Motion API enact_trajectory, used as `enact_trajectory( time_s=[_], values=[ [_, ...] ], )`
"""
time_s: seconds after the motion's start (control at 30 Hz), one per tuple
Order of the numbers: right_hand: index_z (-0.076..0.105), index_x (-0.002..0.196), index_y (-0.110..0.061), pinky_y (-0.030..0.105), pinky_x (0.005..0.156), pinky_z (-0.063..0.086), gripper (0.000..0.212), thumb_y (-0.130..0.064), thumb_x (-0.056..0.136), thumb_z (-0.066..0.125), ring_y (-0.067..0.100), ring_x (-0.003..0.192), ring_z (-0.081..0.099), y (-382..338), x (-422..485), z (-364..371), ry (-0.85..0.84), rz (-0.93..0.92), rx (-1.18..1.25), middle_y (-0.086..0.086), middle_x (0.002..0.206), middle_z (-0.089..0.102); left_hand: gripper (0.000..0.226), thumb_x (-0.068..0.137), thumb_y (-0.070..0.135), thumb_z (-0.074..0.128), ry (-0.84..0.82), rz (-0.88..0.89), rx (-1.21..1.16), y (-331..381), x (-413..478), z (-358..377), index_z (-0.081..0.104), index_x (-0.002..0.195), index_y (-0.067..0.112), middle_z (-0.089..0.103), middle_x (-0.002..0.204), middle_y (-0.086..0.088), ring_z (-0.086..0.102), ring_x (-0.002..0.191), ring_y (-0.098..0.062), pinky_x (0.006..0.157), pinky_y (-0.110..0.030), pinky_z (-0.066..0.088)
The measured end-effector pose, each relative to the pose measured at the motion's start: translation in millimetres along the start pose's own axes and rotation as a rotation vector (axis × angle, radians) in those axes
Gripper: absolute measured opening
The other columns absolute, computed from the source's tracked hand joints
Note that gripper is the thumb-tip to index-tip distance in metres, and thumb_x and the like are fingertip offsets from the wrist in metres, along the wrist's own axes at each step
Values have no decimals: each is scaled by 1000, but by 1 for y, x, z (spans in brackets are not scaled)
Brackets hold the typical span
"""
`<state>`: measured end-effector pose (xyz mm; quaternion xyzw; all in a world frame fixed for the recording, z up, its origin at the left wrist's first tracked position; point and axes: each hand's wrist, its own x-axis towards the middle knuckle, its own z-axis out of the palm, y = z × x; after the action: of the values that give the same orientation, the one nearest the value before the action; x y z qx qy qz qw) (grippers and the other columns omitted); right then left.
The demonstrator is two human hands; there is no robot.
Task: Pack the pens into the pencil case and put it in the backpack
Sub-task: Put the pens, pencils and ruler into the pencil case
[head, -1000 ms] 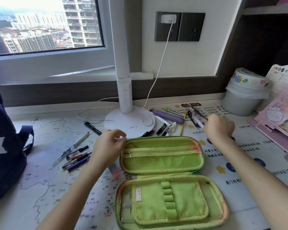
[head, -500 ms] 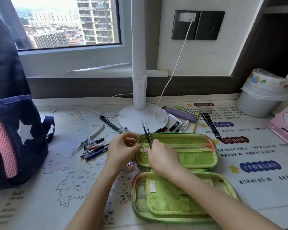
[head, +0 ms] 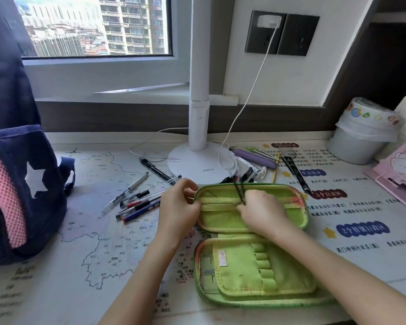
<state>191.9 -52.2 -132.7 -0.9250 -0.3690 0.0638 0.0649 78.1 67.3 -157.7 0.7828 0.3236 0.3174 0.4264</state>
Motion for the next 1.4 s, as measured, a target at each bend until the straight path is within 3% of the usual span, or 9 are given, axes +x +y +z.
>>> enact_trajectory(
  time_s=[0.27,0.5,0.7,0.83,1.0,1.1,1.2,1.27,1.4],
  values=[
    [57,85,-14,28,45,33,22,-35,90,54,18,58,54,101,-12,-19,205,53,-28,-2,62,55,29,57,-8,55,145,385,464,5,-5,17,69,73,12,61,75,-9,53,70,-30,63,-29,33],
    [54,60,-19,29,49,30,33,-34,90,54,15,52,48,94,-13,-25,259,-92,275,-2,53,52,7,65,27,62,-138,566,785,18,-3,58,66,68,23,61,67,1,57,68,-26,65,-35,41],
    [53,74,-26,29,56,40,21,-30,94,48,16,61,57,99,-12,-23,173,-206,204,-5,65,60,4,68,24,61,-106,652,644,10,-5,51,61,65,23,59,63,6,57,66,-22,67,-32,31],
    [58,110,-29,34,73,50,20,-31,90,55,18,83,63,96,-4,-39,179,-311,71,0,90,69,8,78,19,65,13,873,590,15,-9,42,63,70,19,58,69,5,50,70,-20,69,-31,32],
    [72,96,-24,27,71,29,18,-34,84,62,21,90,55,80,11,-58,266,-596,-272,-3,89,70,8,76,12,70,113,988,505,17,-13,40,66,76,19,62,72,4,47,72,-19,71,-34,35],
    [71,101,-29,31,79,33,27,-45,87,54,16,95,48,66,14,-54,119,-623,-320,-10,95,69,8,74,12,70,108,1004,505,17,-13,40,66,75,20,62,74,4,47,74,-19,73,-34,35],
    [70,98,-25,31,82,35,40,-49,93,39,12,92,47,70,16,-49,22,-527,-1,-8,93,65,8,81,20,63,100,955,494,14,-11,40,67,74,19,63,76,3,47,76,-18,76,-33,34],
    [70,91,-17,31,69,41,38,-40,95,40,16,80,53,91,28,-44,218,-286,316,-2,86,65,13,83,24,59,84,899,501,12,-9,42,67,73,20,63,78,3,48,77,-18,78,-33,34],
    [60,67,-9,25,50,32,29,-29,89,57,26,64,51,140,61,-25,437,339,161,7,69,60,10,80,24,62,67,847,518,9,-6,45,68,73,20,62,80,3,48,80,-18,80,-33,32]
  ],
)
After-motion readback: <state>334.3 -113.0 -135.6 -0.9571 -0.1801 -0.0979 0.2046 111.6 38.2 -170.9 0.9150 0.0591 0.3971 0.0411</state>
